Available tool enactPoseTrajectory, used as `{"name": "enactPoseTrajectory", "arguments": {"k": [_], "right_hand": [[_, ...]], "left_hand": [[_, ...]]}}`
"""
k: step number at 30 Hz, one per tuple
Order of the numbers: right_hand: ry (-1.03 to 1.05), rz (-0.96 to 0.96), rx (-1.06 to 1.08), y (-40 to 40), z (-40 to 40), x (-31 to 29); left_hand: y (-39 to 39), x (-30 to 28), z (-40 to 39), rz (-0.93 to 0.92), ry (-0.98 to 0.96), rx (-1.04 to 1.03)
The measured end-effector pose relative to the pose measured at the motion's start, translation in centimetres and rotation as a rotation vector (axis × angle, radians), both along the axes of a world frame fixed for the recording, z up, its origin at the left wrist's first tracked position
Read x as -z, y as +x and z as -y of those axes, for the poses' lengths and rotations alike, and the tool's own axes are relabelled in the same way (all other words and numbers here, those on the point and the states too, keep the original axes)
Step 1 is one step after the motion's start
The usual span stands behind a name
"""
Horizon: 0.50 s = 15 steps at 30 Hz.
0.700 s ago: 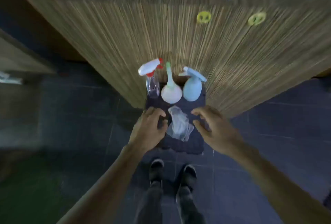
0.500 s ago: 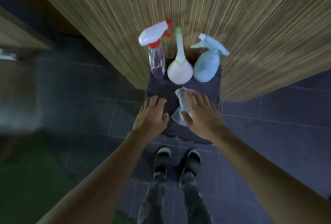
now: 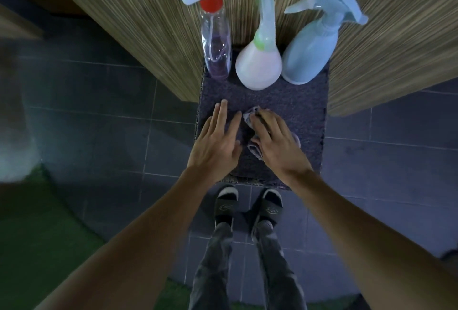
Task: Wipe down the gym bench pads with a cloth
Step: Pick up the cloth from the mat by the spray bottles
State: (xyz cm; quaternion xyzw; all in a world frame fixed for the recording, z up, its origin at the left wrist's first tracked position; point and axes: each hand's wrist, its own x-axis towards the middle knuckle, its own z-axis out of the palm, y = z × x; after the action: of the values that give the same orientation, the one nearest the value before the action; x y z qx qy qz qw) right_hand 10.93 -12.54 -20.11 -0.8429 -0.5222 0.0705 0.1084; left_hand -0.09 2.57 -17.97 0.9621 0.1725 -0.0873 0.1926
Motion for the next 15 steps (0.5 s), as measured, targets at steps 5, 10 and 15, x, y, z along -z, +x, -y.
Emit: {"name": "enactPoseTrajectory", "arguments": {"k": [5,10,15], "right_hand": [[0.085,-0.060,0.008,0.8,-0.3,-1.5],[0.095,-0.177,0.085,1.4,0.6,-5.9],[0.202,-0.101,0.142,1.6,2.8,-13.0]], "left_hand": [[0.8,-2.3,-0.6,-0.070,0.024,0.035],[1.9,-7.0,-0.3,-0.089,0.068,0.088],[3.0,-12.5,1.3,-0.072,0.103,0.202]]}}
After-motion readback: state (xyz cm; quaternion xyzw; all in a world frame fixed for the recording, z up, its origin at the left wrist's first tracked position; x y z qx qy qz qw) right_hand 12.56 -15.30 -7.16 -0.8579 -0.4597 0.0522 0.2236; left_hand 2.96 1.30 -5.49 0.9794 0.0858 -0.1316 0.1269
